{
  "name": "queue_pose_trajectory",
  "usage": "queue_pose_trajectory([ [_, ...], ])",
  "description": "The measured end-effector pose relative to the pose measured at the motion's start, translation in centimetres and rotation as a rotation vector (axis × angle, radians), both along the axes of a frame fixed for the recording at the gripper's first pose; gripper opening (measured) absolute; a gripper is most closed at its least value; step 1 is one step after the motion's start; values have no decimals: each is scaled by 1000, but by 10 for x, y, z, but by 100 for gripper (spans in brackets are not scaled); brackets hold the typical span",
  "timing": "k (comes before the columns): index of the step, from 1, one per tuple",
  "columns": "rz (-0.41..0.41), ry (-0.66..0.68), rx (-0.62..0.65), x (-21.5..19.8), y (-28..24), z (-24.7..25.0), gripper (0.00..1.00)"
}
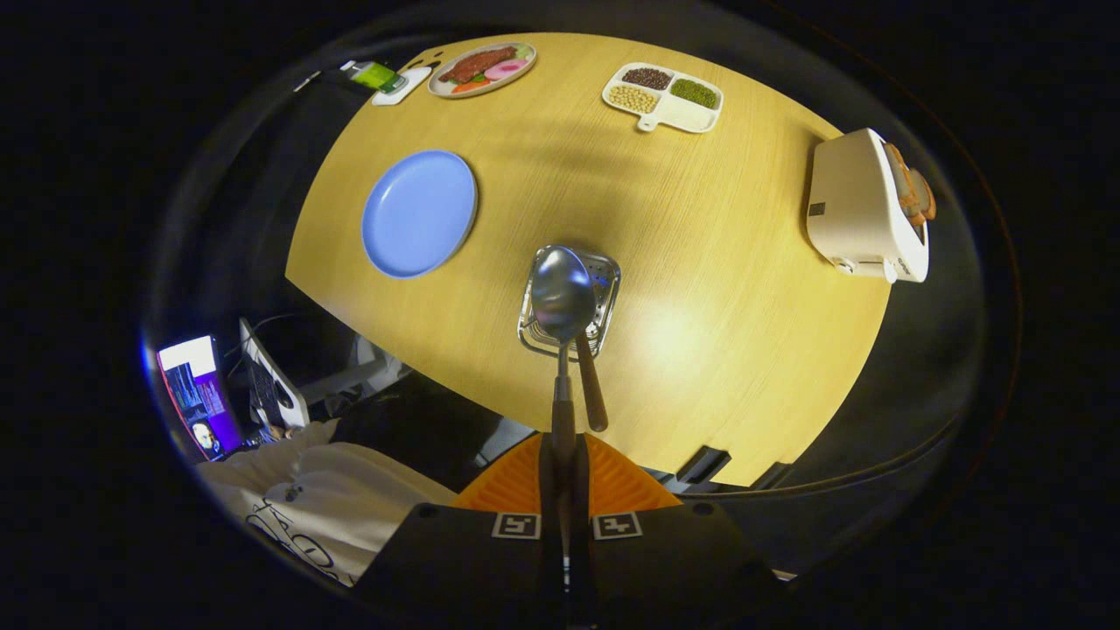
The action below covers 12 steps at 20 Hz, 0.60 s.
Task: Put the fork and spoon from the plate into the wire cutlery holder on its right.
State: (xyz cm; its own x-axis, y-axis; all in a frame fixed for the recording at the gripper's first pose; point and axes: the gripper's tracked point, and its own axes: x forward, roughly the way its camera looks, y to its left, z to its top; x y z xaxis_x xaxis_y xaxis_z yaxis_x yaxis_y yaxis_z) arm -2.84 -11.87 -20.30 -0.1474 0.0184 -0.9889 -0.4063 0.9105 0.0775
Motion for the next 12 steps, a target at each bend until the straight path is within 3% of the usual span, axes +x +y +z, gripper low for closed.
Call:
queue_pose_trajectory([
  [5, 81, 115, -29, 10, 3, -25, 8],
  [12, 131, 200, -67, 24, 4, -45, 8],
])
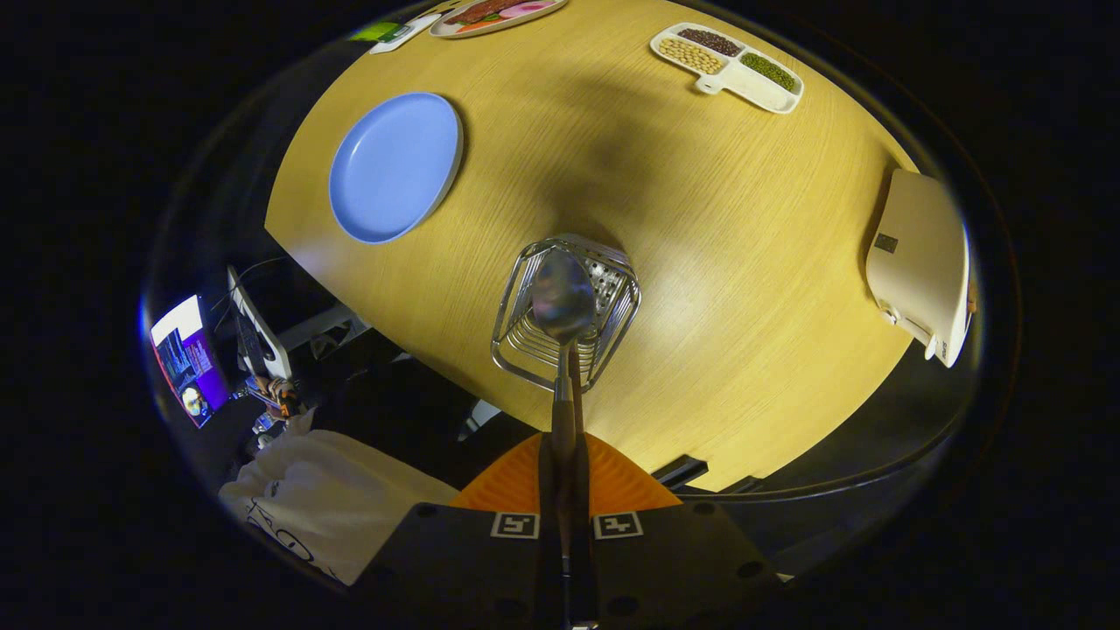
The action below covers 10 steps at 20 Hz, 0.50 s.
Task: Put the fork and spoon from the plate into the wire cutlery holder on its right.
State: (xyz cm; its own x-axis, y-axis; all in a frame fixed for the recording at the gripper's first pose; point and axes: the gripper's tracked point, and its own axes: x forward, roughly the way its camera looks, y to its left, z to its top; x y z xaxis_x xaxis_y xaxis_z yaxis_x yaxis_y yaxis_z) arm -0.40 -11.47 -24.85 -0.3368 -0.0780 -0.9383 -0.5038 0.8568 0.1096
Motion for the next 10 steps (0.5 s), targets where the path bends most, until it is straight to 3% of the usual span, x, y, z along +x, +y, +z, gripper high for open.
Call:
queue_pose_trajectory([
  [5, -10, -16, 2, 9, 1, -10, 13],
  [6, -19, -35, 21, 11, 5, -7, 20],
  [7, -25, -52, 41, 12, 8, -6, 31],
  [10, -51, -112, 107, 12, 20, 10, 89],
])
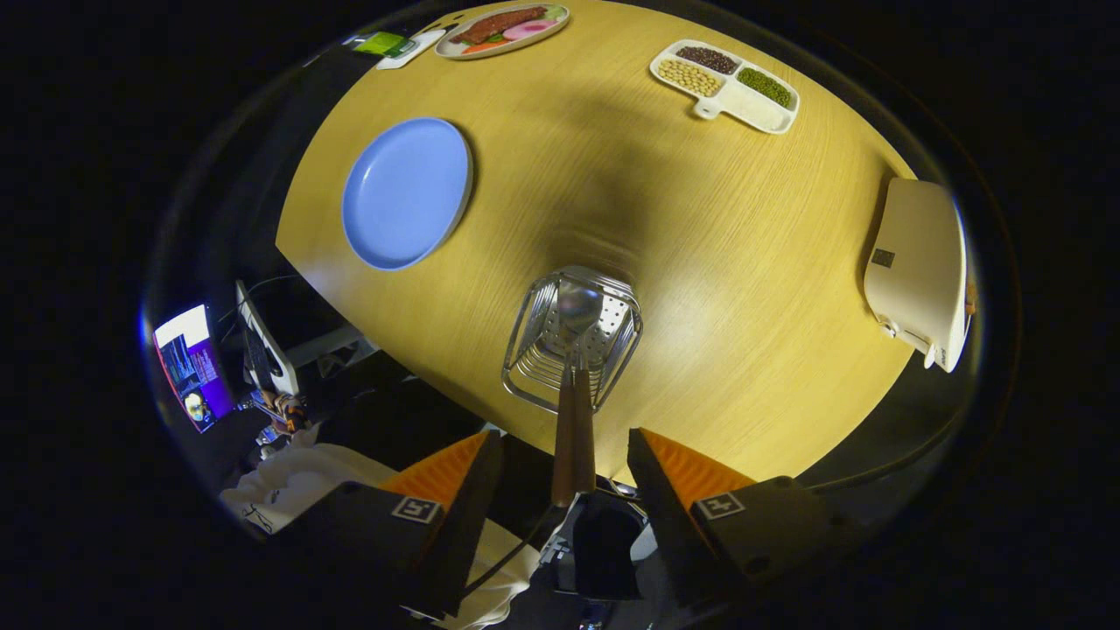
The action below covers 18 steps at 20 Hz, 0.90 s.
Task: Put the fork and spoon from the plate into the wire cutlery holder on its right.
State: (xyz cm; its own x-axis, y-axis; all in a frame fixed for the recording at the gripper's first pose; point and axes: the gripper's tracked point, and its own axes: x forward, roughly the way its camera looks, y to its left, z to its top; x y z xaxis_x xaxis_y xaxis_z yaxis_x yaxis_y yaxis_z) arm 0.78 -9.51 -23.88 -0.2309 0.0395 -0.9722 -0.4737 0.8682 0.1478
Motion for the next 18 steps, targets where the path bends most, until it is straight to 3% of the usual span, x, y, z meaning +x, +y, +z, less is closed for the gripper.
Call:
queue_pose_trajectory([
  [1, -9, -24, 24, -1, 3, 5, 90],
  [2, -23, -55, 50, -2, 7, 10, 100],
  [15, -306, -515, 258, -5, 25, 84, 100],
  [18, -333, -637, 278, -6, 25, 103, 99],
])
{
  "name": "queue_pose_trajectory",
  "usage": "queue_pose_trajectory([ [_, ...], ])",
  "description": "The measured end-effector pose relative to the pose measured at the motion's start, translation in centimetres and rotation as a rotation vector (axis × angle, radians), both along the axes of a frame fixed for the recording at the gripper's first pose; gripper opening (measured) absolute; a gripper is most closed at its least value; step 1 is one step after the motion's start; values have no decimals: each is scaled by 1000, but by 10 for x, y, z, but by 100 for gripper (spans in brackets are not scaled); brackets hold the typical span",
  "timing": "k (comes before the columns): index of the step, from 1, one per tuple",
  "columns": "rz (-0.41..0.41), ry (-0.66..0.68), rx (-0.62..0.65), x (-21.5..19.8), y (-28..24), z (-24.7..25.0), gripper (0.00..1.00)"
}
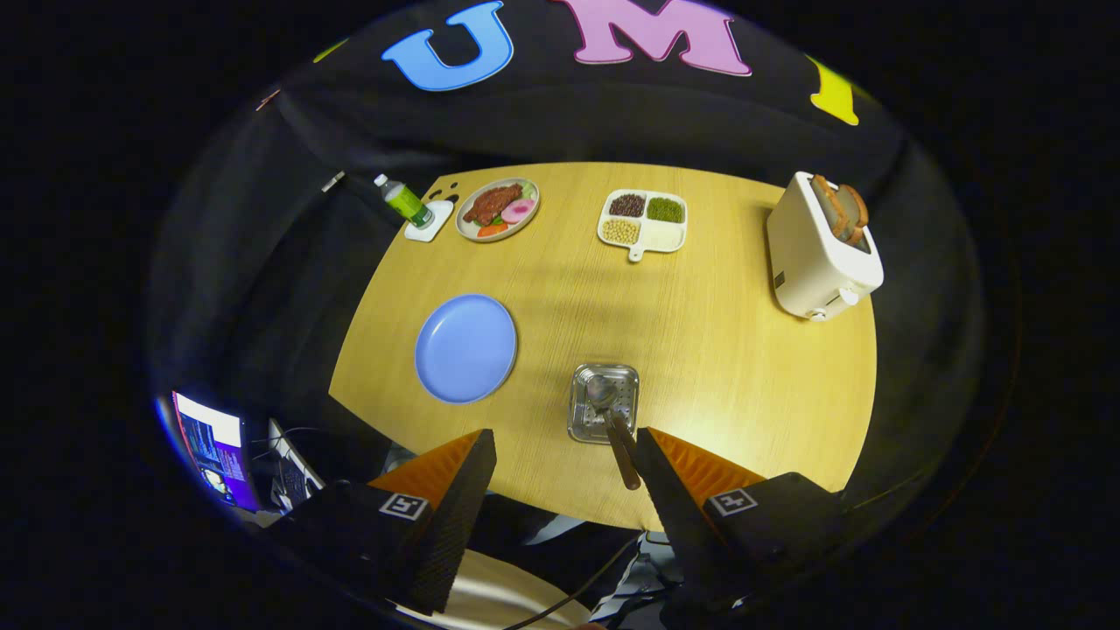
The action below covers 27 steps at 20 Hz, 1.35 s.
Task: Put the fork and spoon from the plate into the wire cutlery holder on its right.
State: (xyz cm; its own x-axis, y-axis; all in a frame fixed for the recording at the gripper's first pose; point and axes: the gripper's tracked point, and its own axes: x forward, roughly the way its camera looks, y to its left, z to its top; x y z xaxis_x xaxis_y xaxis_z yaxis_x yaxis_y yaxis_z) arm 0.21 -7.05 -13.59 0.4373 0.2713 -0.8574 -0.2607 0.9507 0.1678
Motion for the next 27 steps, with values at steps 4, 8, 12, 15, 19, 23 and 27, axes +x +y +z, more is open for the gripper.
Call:
queue_pose_trajectory([
  [4, -32, -113, 10, -6, 8, 16, 100],
  [8, -100, -299, 56, -2, 25, 50, 99],
  [12, -184, -532, 49, 15, 27, 99, 99],
  [15, -232, -703, 32, 25, 27, 131, 99],
  [19, -307, -910, 17, 26, 19, 176, 99],
  [23, -316, -986, 11, 19, 25, 187, 99],
  [27, -320, -977, -2, 21, 24, 182, 99],
])
